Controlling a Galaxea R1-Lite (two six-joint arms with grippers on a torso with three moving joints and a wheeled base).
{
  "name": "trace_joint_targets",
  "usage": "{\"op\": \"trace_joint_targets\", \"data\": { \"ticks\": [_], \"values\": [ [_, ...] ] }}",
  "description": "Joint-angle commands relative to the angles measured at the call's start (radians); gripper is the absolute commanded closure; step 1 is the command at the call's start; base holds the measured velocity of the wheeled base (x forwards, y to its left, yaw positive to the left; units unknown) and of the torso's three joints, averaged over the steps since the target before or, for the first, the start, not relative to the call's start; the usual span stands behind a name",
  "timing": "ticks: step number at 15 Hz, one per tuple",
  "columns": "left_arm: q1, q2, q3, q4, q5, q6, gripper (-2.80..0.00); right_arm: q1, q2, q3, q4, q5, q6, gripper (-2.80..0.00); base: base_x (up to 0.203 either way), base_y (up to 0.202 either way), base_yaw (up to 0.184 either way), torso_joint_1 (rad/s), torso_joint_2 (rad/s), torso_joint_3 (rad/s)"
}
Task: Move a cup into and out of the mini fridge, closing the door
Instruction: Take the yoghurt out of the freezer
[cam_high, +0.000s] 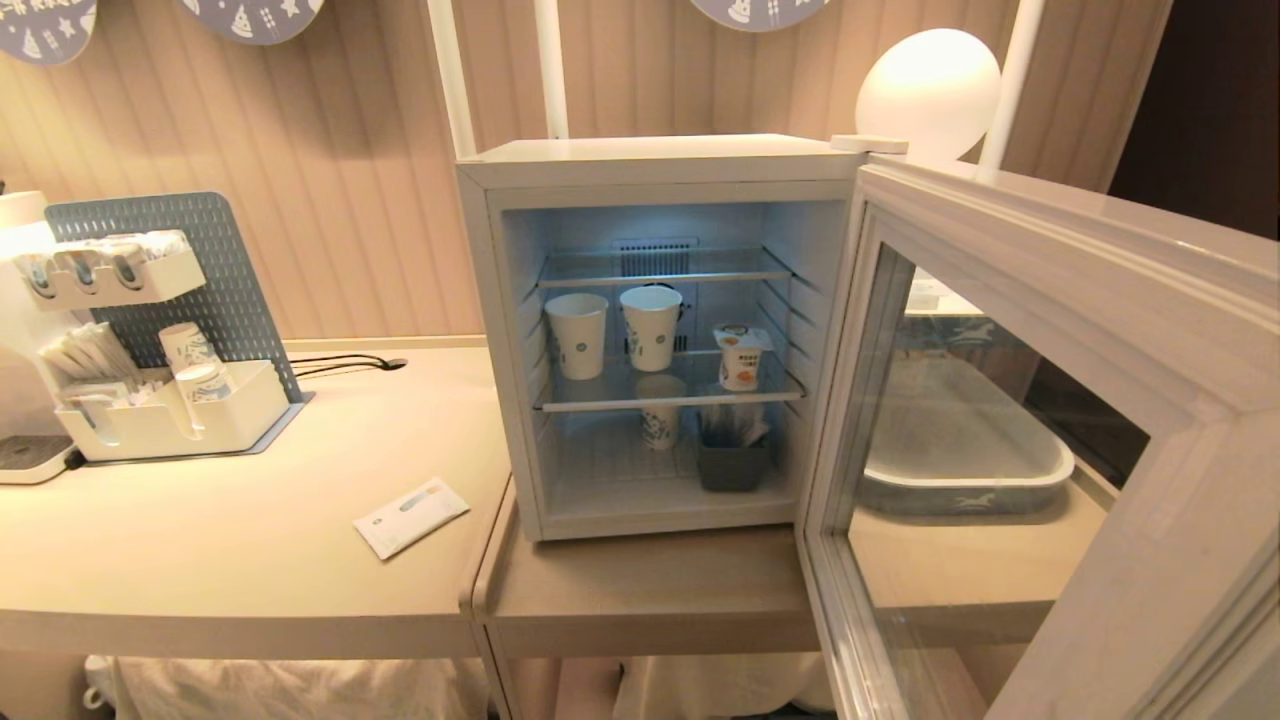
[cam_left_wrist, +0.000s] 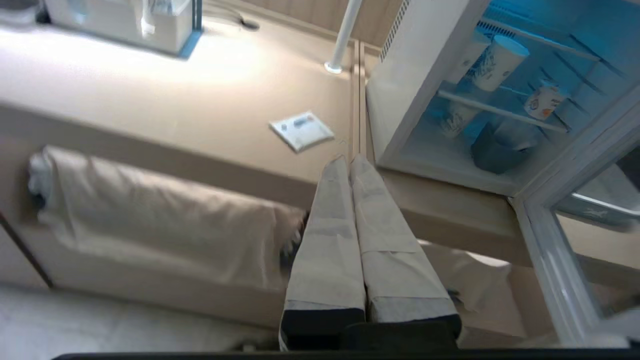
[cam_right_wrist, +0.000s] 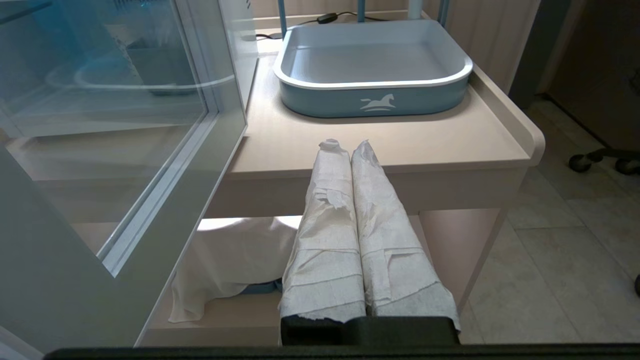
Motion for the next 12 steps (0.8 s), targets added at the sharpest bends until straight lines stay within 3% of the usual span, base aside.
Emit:
{"op": "trace_joint_targets", "data": {
  "ticks": [1,3,4,6,7,9,11,12],
  "values": [
    [0.055,-0.079,-0.096,0.188,-0.021,-0.043,0.00,0.000,0.001,0.000,0.002,0.001,-0.001,0.00,0.000,0.000,0.000,0.000,0.00,0.000],
    [0.191,-0.084,-0.104,0.207,-0.080,-0.026,0.00,0.000,0.001,-0.001,0.004,0.001,-0.002,0.00,0.000,0.000,0.000,0.000,0.00,0.000],
    [0.227,-0.090,-0.115,0.232,-0.145,-0.011,0.00,0.000,0.001,-0.001,0.004,-0.001,0.000,0.00,0.000,0.000,0.000,0.000,0.00,0.000],
    [0.191,-0.155,-0.073,0.230,-0.201,0.013,0.00,0.000,0.001,-0.001,0.005,0.000,-0.002,0.00,0.000,0.000,0.000,0.000,0.00,0.000],
    [0.182,-0.214,0.005,0.192,-0.217,0.044,0.00,0.000,0.001,-0.001,0.005,-0.001,-0.002,0.00,0.000,0.000,0.000,0.000,0.00,0.000],
    [0.175,-0.321,0.215,0.076,-0.243,0.111,0.00,0.000,0.001,-0.001,0.005,-0.001,0.000,0.00,0.000,0.000,0.000,0.000,0.00,0.000],
    [0.172,-0.345,0.430,-0.152,-0.237,0.091,0.00,0.000,0.001,-0.001,0.005,0.000,0.000,0.00,0.000,0.000,0.000,0.000,0.00,0.000],
    [0.171,-0.350,0.564,-0.317,-0.222,0.086,0.00,0.000,0.001,-0.001,0.005,0.000,-0.001,0.00,0.000,0.000,0.000,0.000,0.00,0.000]
  ]
}}
